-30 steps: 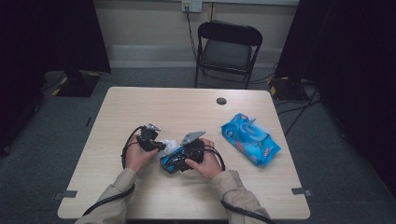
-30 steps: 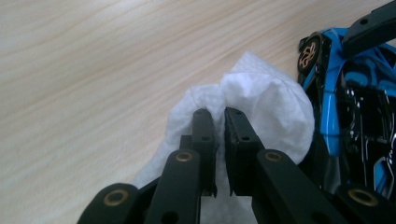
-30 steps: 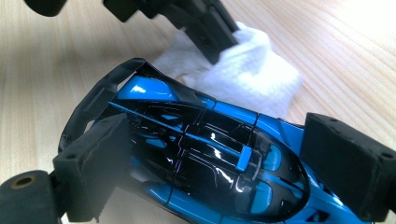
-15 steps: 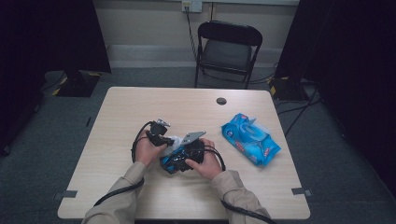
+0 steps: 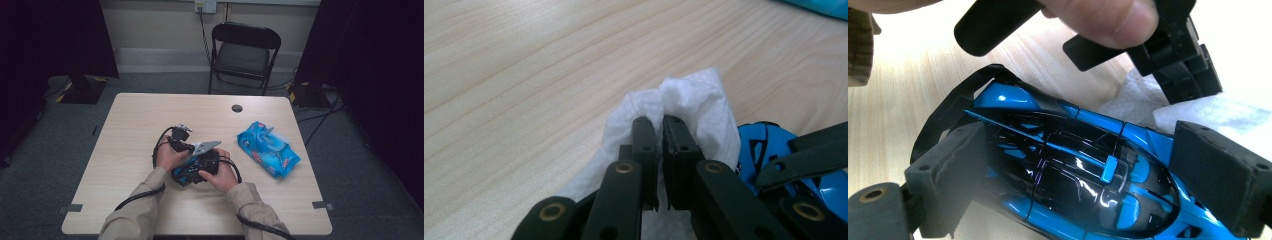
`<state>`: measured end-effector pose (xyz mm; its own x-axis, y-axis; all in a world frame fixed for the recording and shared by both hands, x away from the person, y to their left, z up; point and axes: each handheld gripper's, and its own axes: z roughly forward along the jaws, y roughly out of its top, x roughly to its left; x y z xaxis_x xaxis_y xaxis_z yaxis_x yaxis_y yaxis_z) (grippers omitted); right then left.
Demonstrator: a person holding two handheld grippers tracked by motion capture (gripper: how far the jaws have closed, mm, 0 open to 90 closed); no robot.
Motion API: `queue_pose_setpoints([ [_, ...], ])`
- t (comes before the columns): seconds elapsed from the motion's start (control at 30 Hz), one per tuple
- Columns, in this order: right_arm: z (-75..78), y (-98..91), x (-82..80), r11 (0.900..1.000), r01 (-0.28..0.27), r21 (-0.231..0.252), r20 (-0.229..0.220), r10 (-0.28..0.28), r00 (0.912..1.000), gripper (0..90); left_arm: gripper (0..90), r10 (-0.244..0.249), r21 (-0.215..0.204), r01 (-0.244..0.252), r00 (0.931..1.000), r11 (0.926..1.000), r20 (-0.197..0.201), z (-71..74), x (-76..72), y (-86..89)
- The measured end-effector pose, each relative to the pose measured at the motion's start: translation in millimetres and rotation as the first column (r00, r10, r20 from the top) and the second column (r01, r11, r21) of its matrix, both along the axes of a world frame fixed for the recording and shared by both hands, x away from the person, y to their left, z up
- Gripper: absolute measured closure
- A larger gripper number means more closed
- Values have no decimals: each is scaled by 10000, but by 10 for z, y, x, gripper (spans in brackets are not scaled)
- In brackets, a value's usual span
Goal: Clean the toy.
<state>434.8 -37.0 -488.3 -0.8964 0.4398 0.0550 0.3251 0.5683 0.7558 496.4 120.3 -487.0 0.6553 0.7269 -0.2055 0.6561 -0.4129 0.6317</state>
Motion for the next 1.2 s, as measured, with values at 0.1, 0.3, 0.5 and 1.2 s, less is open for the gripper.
queue_pose_setpoints([
  [0.1,-2,-2,-1,10000,2,10,15,-2,10000,79,858,-204,121,204,9998,9997,-1,9,-26,2],
  [0.3,-1,-1,-1,10000,1,7,11,-1,10000,79,862,-356,329,358,9993,9988,-67,29,-99,31],
  [0.5,-3,-2,-3,10000,1,18,13,-1,10000,79,865,-261,280,266,9995,9993,-178,37,-190,78],
  [1.2,0,4,-6,10000,19,-21,12,-19,10000,79,868,-295,539,337,9967,9980,-755,81,-396,376],
])
